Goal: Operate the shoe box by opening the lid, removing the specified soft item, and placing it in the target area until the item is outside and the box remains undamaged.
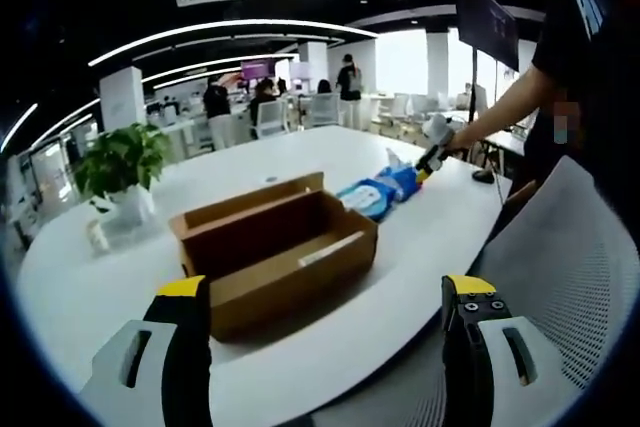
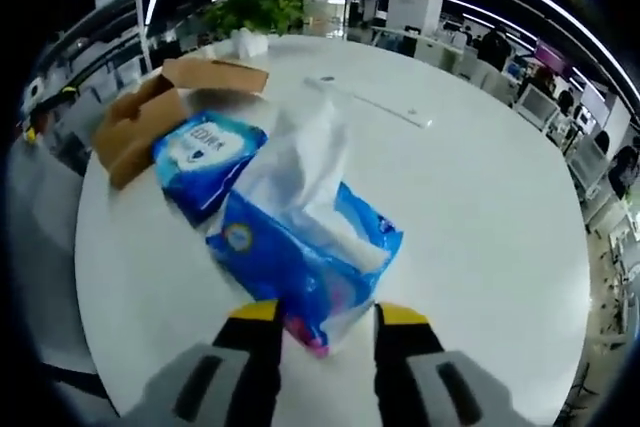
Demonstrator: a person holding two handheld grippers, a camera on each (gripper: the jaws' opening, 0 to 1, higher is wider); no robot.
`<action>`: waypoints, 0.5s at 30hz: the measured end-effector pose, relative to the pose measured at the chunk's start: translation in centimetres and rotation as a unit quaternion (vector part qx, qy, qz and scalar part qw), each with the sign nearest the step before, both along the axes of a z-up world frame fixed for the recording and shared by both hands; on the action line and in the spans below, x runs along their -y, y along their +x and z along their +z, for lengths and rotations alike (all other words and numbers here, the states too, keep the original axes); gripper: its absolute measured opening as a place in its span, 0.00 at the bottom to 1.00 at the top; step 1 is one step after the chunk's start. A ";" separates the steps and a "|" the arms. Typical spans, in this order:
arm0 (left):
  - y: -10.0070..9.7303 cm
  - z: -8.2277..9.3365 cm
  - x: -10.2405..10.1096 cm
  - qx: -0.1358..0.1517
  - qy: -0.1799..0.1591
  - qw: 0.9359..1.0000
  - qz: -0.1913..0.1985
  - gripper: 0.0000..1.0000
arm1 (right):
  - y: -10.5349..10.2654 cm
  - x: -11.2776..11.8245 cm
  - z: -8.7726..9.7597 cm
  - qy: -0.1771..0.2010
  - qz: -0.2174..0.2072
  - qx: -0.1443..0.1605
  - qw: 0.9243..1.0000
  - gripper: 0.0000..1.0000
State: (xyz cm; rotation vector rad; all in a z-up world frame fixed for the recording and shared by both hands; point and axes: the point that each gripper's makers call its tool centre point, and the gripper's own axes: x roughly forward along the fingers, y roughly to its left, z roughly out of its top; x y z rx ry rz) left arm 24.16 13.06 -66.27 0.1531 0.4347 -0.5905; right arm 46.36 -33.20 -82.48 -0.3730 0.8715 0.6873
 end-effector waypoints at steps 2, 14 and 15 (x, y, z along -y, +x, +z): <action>0.0 0.1 0.0 0.002 -0.001 1.000 0.000 1.00 | -0.4 0.1 0.1 -0.008 0.002 0.000 1.000 0.36; 0.1 0.2 -0.1 0.012 -0.011 1.000 -0.001 1.00 | -2.1 -0.4 -0.3 -0.008 -0.018 -0.008 1.000 0.37; 0.1 0.3 -0.1 0.013 -0.012 1.000 0.000 1.00 | -2.3 -0.4 -0.4 -0.009 -0.016 -0.008 1.000 0.37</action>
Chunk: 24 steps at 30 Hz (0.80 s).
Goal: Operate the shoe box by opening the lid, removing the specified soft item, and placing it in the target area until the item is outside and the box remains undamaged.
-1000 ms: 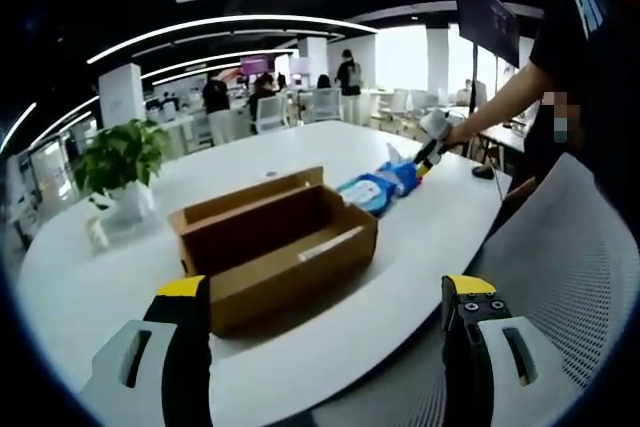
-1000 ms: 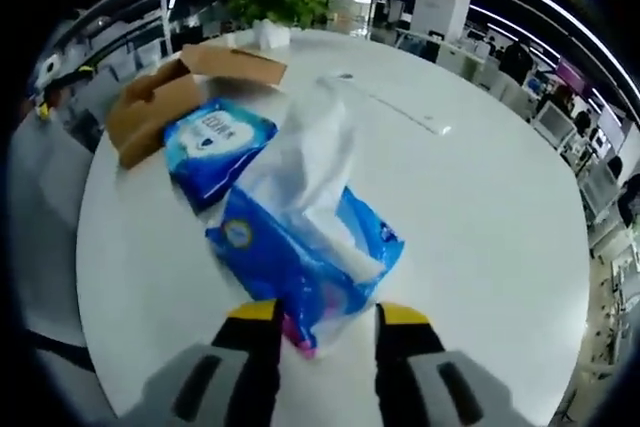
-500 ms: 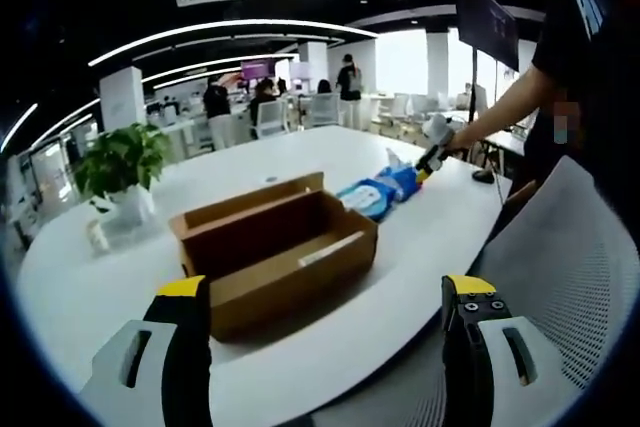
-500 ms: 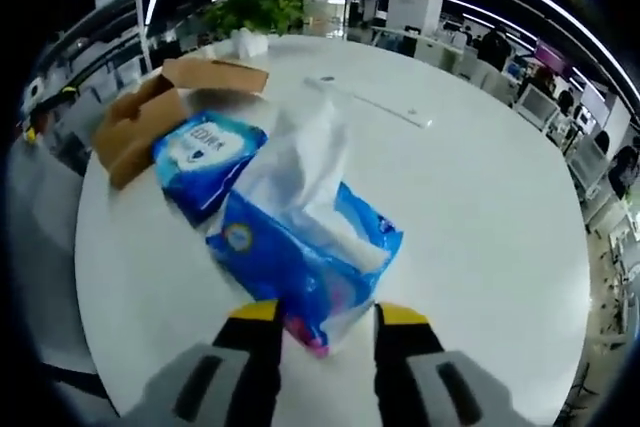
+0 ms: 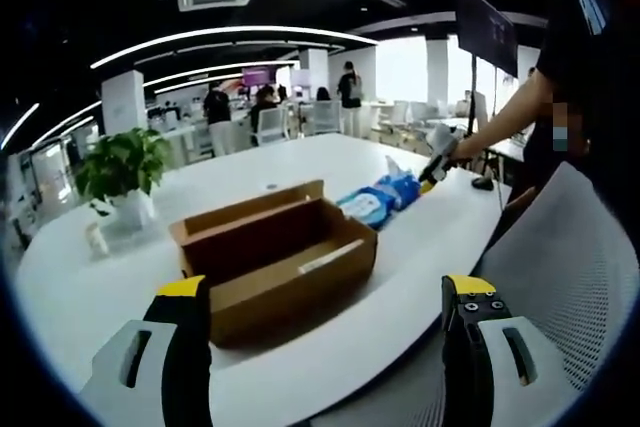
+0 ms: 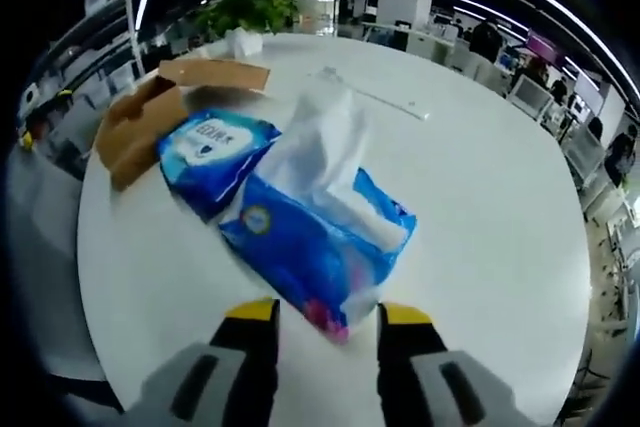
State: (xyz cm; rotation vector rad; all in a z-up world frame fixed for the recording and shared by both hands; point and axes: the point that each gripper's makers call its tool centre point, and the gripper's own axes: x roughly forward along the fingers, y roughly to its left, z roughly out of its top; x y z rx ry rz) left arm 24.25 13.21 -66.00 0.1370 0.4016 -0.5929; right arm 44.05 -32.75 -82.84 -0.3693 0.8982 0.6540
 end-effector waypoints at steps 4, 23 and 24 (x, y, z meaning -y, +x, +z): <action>0.1 0.3 0.2 0.003 -0.004 1.000 0.001 1.00 | -0.5 0.0 0.6 -0.007 0.002 0.011 1.000 0.38; 0.0 -0.1 -0.1 0.003 -0.002 1.000 -0.001 1.00 | -3.3 -4.2 8.7 -0.014 0.066 0.082 0.994 0.40; 0.0 -0.1 0.0 0.004 -0.002 1.000 -0.001 1.00 | -3.4 -4.7 9.2 -0.011 0.072 0.082 0.994 0.40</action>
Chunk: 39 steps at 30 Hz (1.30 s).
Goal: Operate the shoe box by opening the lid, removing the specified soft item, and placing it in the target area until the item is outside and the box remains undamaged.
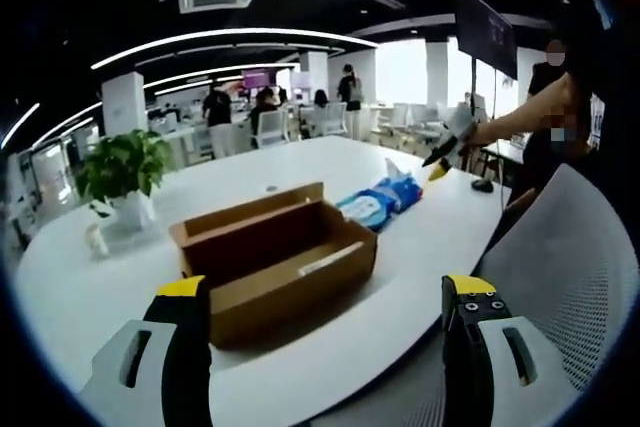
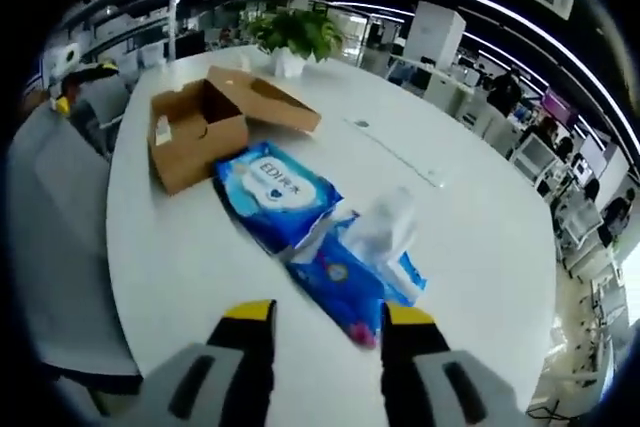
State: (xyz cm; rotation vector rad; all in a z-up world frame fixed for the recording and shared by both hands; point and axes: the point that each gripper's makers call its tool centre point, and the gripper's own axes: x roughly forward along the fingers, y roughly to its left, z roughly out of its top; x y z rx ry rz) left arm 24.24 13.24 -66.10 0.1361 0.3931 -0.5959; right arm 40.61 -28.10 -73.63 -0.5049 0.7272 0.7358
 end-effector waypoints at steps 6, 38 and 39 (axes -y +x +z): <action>-0.1 0.2 0.2 0.004 -0.003 1.000 -0.003 1.00 | -0.8 -3.3 2.5 0.004 0.043 0.006 0.999 0.40; -0.2 0.4 0.6 0.006 -0.016 1.000 -0.007 1.00 | -2.8 -22.7 4.0 0.020 0.300 -0.006 0.954 0.38; -0.2 0.4 0.6 0.005 -0.015 1.000 -0.009 1.00 | -2.7 -23.1 3.9 0.020 0.303 -0.006 0.953 0.38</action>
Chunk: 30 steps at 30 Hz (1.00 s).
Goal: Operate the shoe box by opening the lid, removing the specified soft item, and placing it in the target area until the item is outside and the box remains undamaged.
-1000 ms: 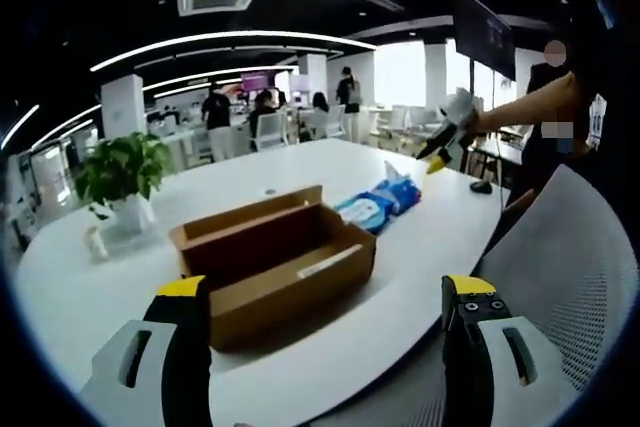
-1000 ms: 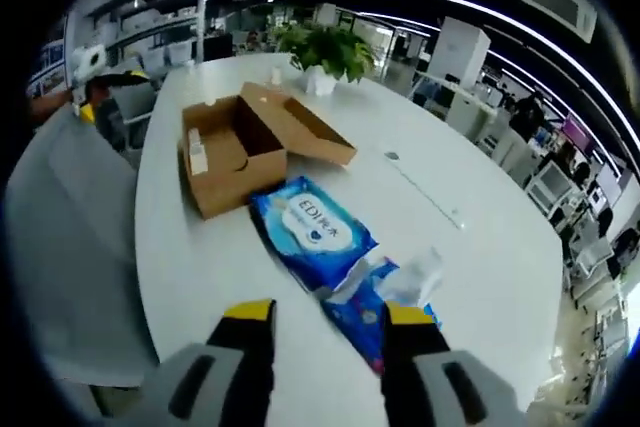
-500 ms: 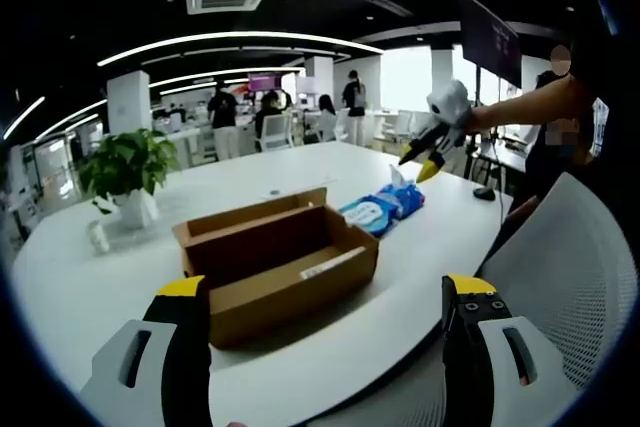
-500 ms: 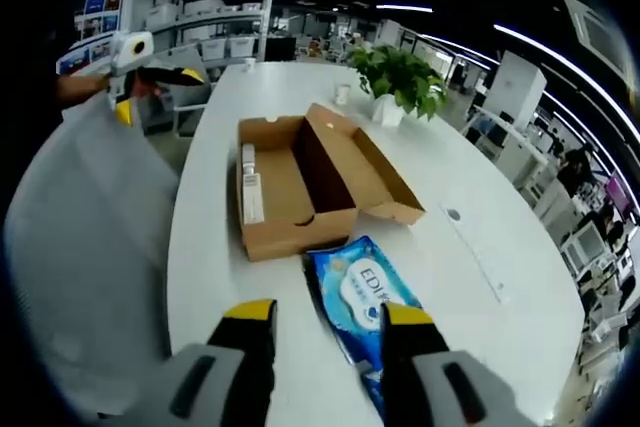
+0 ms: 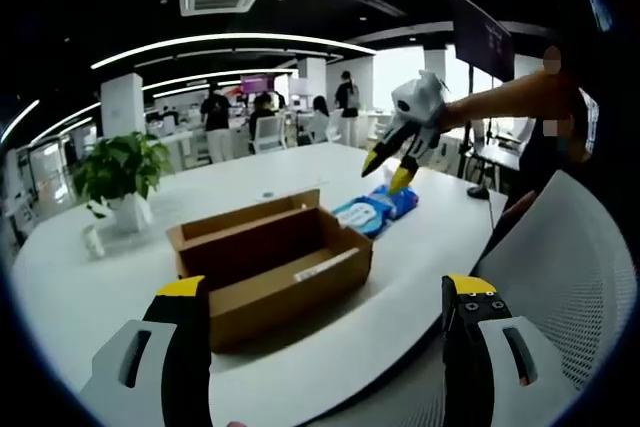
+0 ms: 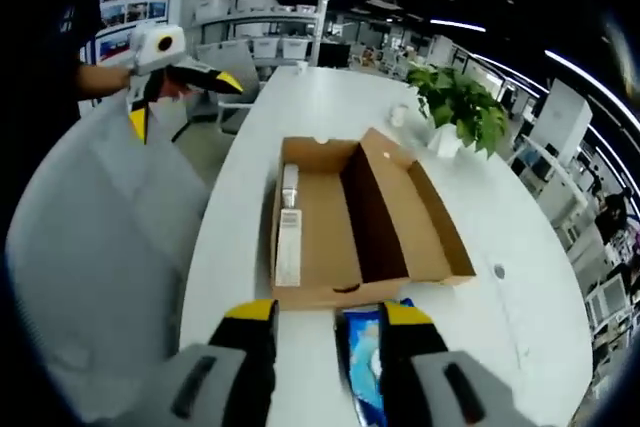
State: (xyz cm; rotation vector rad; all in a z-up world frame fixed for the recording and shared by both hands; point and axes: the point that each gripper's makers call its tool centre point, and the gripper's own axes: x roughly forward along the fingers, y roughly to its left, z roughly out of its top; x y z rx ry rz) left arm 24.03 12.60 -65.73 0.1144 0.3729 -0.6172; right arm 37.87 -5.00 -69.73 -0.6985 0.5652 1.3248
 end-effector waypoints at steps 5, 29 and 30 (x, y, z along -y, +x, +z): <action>0.0 -0.2 -0.1 0.000 0.001 1.000 0.000 1.00 | 0.1 -2.1 -1.1 -0.005 0.020 -0.002 1.000 0.37; 0.6 -1.2 -2.3 -0.003 -0.003 1.000 0.010 1.00 | 0.2 -6.3 -6.7 -0.045 0.071 -0.033 0.996 0.36; 0.6 -1.2 -2.3 -0.003 -0.003 1.000 0.010 1.00 | 0.3 -6.3 -7.0 -0.053 0.081 -0.023 0.995 0.36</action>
